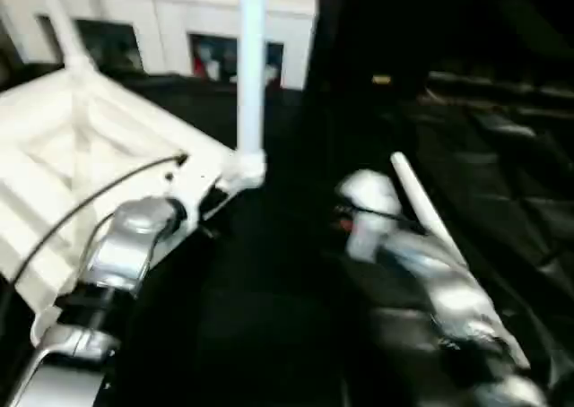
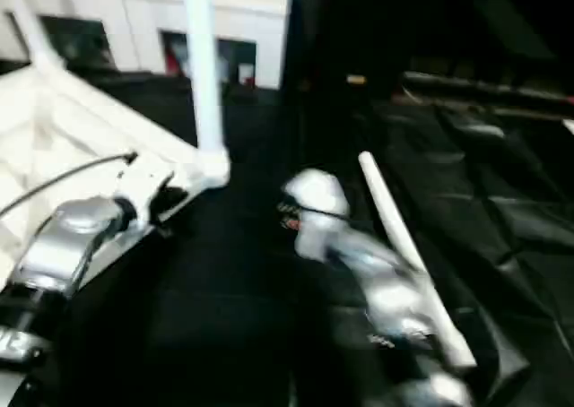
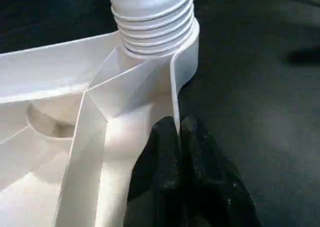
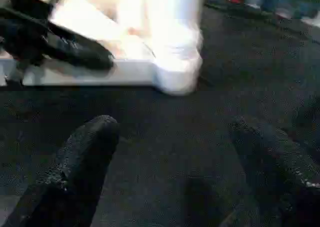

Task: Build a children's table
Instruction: Insert table leg to table base

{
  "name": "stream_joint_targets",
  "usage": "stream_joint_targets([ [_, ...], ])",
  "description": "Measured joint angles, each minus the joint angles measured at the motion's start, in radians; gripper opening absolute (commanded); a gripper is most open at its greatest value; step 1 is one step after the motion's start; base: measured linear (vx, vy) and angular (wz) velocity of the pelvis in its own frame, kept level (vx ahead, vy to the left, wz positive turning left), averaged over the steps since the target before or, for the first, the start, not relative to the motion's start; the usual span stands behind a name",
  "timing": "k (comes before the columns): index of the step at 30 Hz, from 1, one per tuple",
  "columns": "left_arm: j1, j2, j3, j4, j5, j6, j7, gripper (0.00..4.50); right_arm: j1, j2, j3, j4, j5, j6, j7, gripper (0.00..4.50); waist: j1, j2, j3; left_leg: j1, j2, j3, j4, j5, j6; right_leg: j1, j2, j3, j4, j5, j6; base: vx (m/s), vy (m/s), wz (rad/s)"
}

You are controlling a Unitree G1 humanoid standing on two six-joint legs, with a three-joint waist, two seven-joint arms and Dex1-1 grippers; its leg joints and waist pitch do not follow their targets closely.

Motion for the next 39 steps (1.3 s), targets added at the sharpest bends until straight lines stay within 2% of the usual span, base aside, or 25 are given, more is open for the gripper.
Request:
stream_joint_targets([
  [1, 0.007, 0.009, -0.02, -0.012, -0.008, -0.011, -0.043, 0.0, -0.001, 0.0, 0.007, -0.009, 0.01, 0.0, 0.022, 4.23, 0.002, 0.002, 0.001, 0.002, 0.018, 0.017, 0.001, 0.003, -0.002, 0.007, 0.0, -0.012, -0.005, 0.004, -0.008, -0.074, -0.034, 0.17],
  [2, 0.014, 0.013, -0.033, -0.022, -0.014, -0.015, -0.073, 0.0, -0.004, -0.003, 0.011, -0.013, 0.011, -0.001, 0.035, 4.29, 0.004, 0.003, 0.002, 0.004, 0.03, 0.032, 0.0, 0.003, -0.005, 0.012, 0.0, -0.017, -0.009, 0.006, -0.013, -0.072, -0.032, 0.2],
  [4, 0.03, 0.024, -0.062, -0.043, -0.023, -0.033, -0.142, 0.0, -0.012, -0.027, 0.012, -0.015, 0.022, -0.005, 0.07, 4.42, 0.019, 0.005, 0.004, 0.007, 0.047, 0.056, -0.002, 0.003, -0.006, 0.018, -0.001, -0.019, -0.014, 0.009, -0.018, -0.074, -0.026, 0.18],
  [7, 0.044, 0.036, -0.092, -0.051, -0.037, -0.067, -0.219, 0.0, -0.011, -0.069, 0.006, -0.016, 0.044, -0.007, 0.117, 4.42, 0.031, 0.005, 0.004, 0.011, 0.058, 0.075, -0.003, 0.003, -0.006, 0.022, -0.002, -0.018, -0.015, 0.005, -0.011, -0.074, -0.011, 0.12],
  [11, 0.053, 0.05, -0.109, -0.059, -0.058, -0.077, -0.291, 0.0, 0.003, -0.103, 0.001, -0.028, 0.068, -0.008, 0.188, 4.42, 0.032, 0.004, 0.004, 0.011, 0.058, 0.076, -0.01, 0.005, -0.009, 0.022, -0.004, -0.019, -0.018, 0.004, -0.01, -0.044, -0.006, 0.02],
  [17, 0.06, 0.056, -0.141, -0.085, -0.077, -0.084, -0.378, 0.0, 0.008, -0.168, 0.016, -0.02, 0.047, -0.035, 0.254, 4.42, 0.034, 0.004, 0.004, 0.009, 0.058, 0.076, -0.015, 0.005, -0.009, 0.02, -0.003, -0.02, -0.018, 0.004, -0.01, 0.0, 0.0, 0.0],
  [21, 0.068, 0.056, -0.149, -0.099, -0.09, -0.084, -0.42, 0.0, -0.002, -0.166, 0.042, 0.017, 0.009, -0.064, 0.247, 4.42, 0.03, 0.004, 0.004, 0.005, 0.058, 0.076, -0.016, 0.005, -0.009, 0.017, -0.003, -0.021, -0.018, 0.004, -0.01, 0.0, 0.0, 0.0],
  [25, 0.067, 0.054, -0.156, -0.108, -0.094, -0.084, -0.431, 0.0, -0.029, -0.158, 0.063, 0.067, -0.016, -0.071, 0.25, 4.42, 0.026, 0.005, 0.004, -0.004, 0.058, 0.076, -0.016, 0.005, -0.009, 0.008, -0.003, -0.021, -0.018, 0.004, -0.01, 0.0, 0.0, 0.0],
  [29, 0.064, 0.051, -0.161, -0.108, -0.093, -0.084, -0.43, 0.0, -0.051, -0.153, 0.074, 0.096, -0.025, -0.086, 0.26, 4.42, 0.028, 0.005, 0.004, -0.005, 0.058, 0.076, -0.016, 0.005, -0.01, 0.008, -0.003, -0.02, -0.016, 0.005, -0.011, 0.0, 0.0, 0.0],
  [34, 0.061, 0.045, -0.163, -0.105, -0.093, -0.086, -0.431, 0.0, -0.074, -0.135, 0.091, 0.141, -0.035, -0.108, 0.261, 3.83, 0.028, 0.005, 0.004, -0.005, 0.058, 0.076, -0.016, 0.006, -0.01, 0.008, -0.003, -0.02, -0.015, 0.005, -0.011, 0.0, 0.0, 0.0],
  [37, 0.061, 0.044, -0.163, -0.105, -0.093, -0.086, -0.434, 0.0, -0.077, -0.133, 0.094, 0.154, -0.043, -0.122, 0.268, 3.73, 0.029, 0.005, 0.004, -0.005, 0.058, 0.076, -0.016, 0.006, -0.01, 0.009, -0.003, -0.02, -0.015, 0.005, -0.011, 0.0, 0.0, 0.0],
  [38, 0.061, 0.043, -0.163, -0.105, -0.093, -0.086, -0.436, 0.0, -0.077, -0.132, 0.094, 0.157, -0.049, -0.127, 0.271, 3.52, 0.029, 0.005, 0.004, -0.005, 0.058, 0.076, -0.016, 0.006, -0.01, 0.009, -0.003, -0.02, -0.015, 0.005, -0.012, 0.0, 0.0, 0.0],
  [39, 0.061, 0.044, -0.163, -0.105, -0.093, -0.087, -0.435, 0.0, -0.079, -0.131, 0.094, 0.162, -0.05, -0.129, 0.273, 3.52, 0.029, 0.005, 0.004, -0.005, 0.058, 0.076, -0.016, 0.006, -0.01, 0.009, -0.003, -0.02, -0.015, 0.005, -0.012, 0.0, 0.0, 0.0],
])
